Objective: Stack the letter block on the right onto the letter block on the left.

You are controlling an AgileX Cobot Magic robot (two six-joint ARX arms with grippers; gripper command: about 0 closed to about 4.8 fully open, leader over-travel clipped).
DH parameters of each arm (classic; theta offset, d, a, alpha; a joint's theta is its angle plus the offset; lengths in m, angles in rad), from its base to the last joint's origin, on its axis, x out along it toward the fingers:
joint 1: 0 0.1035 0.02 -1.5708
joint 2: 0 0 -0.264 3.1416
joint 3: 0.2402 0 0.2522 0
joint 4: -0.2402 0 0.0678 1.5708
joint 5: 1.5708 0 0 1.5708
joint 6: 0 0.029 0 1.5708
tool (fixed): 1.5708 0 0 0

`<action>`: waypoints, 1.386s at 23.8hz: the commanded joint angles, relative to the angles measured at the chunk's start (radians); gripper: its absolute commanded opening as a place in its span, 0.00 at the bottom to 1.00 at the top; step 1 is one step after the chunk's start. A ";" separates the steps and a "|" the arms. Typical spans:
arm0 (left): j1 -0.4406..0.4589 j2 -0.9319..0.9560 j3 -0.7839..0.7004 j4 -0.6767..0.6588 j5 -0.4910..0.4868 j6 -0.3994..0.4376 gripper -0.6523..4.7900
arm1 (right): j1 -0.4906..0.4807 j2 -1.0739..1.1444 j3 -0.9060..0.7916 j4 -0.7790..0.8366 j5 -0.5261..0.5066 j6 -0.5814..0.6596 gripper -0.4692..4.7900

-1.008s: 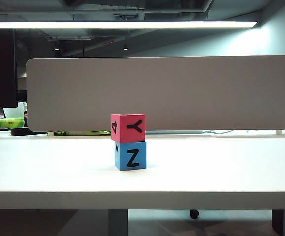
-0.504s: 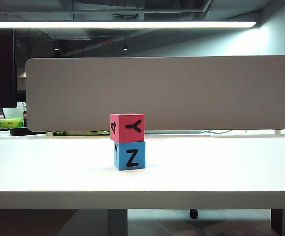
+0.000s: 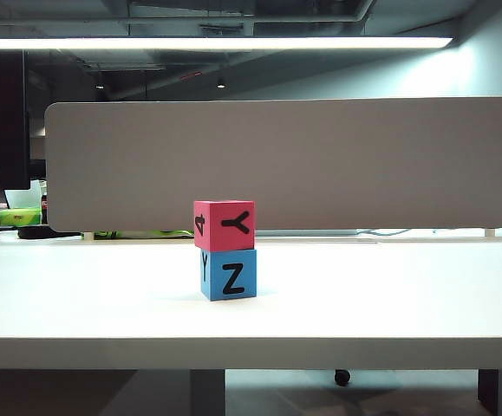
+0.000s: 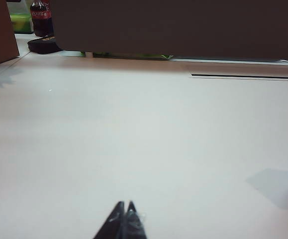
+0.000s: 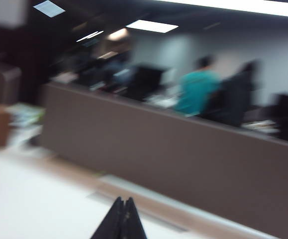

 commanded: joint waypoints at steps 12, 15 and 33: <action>-0.001 0.000 0.005 0.012 0.002 0.004 0.11 | -0.221 -0.286 -0.507 0.227 -0.033 0.248 0.10; -0.001 0.000 0.005 0.012 0.004 0.004 0.11 | -0.229 -0.286 -0.636 0.240 -0.028 0.253 0.10; -0.001 0.000 0.005 0.012 0.002 0.004 0.11 | -0.291 -0.287 -0.759 0.116 -0.003 0.243 0.10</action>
